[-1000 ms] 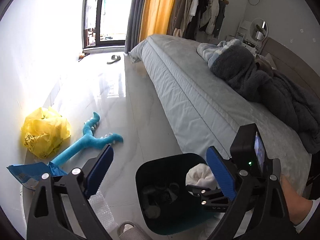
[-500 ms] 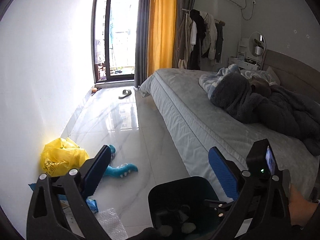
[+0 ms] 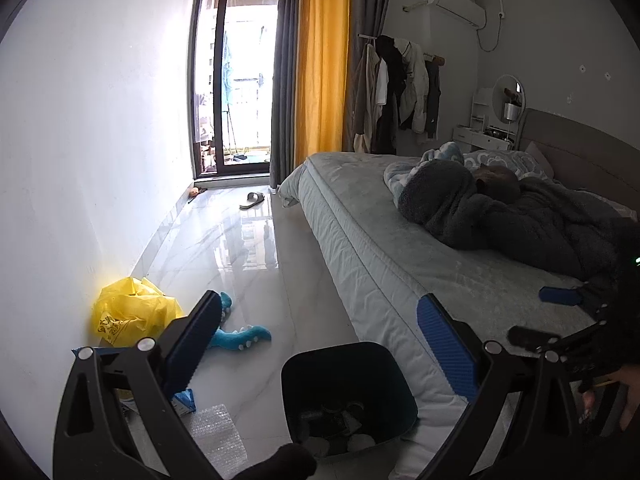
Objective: Collect trash
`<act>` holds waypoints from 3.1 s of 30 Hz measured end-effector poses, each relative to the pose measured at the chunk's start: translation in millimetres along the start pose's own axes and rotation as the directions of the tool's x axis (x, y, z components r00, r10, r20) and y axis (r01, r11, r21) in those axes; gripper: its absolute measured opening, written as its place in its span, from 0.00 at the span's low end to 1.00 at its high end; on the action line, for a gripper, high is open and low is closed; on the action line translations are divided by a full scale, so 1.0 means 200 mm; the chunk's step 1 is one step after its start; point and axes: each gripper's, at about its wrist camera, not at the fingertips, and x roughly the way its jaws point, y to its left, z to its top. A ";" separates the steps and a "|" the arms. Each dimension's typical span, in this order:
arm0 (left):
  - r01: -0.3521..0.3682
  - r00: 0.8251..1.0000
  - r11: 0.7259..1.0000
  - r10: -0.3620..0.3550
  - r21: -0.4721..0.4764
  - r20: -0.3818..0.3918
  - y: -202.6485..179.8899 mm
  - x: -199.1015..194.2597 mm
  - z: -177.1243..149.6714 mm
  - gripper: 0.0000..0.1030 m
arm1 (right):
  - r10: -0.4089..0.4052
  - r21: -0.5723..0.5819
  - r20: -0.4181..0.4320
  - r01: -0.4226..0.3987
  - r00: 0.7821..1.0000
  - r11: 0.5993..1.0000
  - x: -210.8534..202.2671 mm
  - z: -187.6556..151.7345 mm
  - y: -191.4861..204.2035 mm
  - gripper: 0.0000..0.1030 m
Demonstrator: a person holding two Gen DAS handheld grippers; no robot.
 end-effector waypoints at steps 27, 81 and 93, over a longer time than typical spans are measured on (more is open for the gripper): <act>0.038 0.999 0.994 -0.040 0.098 0.020 -0.28 -0.23 -0.23 0.96 | -0.311 0.161 0.216 0.280 0.926 0.946 -0.94 -0.51 -0.36 0.97; 0.132 0.990 0.985 -0.137 0.111 0.043 -0.30 -0.31 -0.23 0.97 | -0.254 0.168 0.239 0.218 0.937 0.961 -0.97 -0.54 -0.35 0.97; 0.132 0.990 0.985 -0.138 0.113 0.043 -0.31 -0.31 -0.24 0.97 | -0.255 0.170 0.240 0.218 0.937 0.961 -0.97 -0.54 -0.35 0.97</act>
